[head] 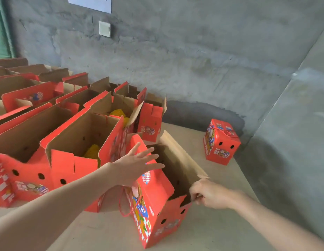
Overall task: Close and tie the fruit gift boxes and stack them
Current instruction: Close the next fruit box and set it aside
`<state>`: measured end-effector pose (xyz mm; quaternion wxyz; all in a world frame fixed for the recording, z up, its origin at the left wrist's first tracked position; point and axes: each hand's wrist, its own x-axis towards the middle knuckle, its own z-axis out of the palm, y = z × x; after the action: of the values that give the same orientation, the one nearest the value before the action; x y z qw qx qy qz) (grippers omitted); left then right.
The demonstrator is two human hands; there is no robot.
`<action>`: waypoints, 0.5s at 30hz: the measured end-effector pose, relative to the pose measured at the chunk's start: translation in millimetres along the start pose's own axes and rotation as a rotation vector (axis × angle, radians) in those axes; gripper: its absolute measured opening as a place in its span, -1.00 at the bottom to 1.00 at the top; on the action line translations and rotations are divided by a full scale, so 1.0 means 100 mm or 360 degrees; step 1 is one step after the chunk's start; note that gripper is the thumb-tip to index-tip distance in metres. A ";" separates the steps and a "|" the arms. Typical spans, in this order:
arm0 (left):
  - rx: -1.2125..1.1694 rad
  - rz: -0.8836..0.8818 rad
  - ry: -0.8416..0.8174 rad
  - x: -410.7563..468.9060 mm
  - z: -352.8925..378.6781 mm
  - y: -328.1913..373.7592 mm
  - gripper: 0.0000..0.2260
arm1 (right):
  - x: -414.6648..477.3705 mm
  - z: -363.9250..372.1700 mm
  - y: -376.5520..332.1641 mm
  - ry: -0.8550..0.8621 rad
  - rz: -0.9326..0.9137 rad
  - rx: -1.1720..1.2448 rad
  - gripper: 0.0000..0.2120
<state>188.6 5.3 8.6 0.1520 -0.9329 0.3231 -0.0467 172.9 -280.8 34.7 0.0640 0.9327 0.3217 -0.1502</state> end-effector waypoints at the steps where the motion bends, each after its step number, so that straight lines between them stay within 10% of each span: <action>1: 0.0015 0.0009 0.0063 0.04 -0.03 0.05 -0.20 | -0.12 -0.04 0.07 -0.0040 0.0104 -0.0042 -0.70; 4: -0.0129 -0.0074 0.0158 0.12 -0.09 0.15 -0.46 | -0.37 -0.18 0.24 -0.0134 0.0412 -0.0136 -0.46; 15: -0.0574 -0.0430 -0.0225 0.21 0.21 0.07 -0.55 | -0.50 0.27 -0.31 0.0466 0.0321 0.0438 -0.78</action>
<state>205.0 -7.2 -13.3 -0.0025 -0.9807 0.1870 0.0575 110.0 -290.7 24.4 -0.0967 0.9719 0.2090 -0.0486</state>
